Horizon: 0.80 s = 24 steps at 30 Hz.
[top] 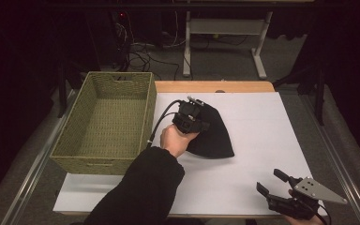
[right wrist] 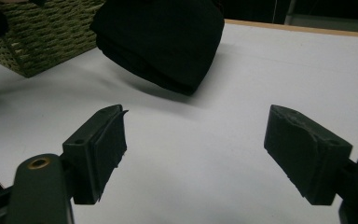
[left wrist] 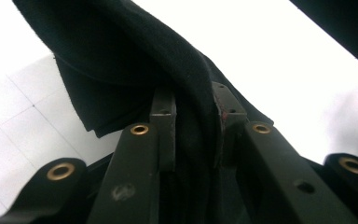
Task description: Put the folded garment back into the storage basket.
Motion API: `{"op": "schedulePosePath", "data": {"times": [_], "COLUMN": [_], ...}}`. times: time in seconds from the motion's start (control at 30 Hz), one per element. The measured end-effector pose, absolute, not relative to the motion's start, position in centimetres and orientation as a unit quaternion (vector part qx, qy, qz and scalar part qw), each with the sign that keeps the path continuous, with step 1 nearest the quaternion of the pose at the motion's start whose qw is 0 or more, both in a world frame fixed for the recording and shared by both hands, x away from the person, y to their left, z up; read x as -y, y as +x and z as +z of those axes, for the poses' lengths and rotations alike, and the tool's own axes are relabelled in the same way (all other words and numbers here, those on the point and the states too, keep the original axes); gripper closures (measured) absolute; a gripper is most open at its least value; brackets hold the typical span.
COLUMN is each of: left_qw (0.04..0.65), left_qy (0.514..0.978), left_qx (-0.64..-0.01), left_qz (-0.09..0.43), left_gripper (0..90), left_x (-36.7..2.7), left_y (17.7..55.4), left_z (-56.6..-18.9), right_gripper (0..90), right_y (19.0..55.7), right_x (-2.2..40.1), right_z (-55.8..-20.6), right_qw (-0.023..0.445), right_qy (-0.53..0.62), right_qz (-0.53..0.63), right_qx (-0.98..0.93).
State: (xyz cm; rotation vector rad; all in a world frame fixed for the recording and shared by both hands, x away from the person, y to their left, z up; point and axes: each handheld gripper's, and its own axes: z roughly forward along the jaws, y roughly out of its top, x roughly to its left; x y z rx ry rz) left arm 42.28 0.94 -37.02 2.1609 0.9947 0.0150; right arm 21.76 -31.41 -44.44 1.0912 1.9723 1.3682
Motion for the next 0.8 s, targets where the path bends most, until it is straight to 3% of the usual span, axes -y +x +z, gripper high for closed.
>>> {"op": "schedulePosePath", "data": {"times": [0.8], "left_qw": [0.385], "left_qy": [0.844], "left_qx": [-0.373], "left_qz": [-0.002], "left_gripper": [71.7], "left_x": [-1.9], "left_y": [41.0], "left_z": [-35.5], "right_gripper": [21.2], "right_y": [21.8], "right_x": [31.4], "right_z": [-44.5], "right_qw": [0.25], "right_qy": [0.402], "right_qz": [0.503], "right_qx": [-0.724]}}
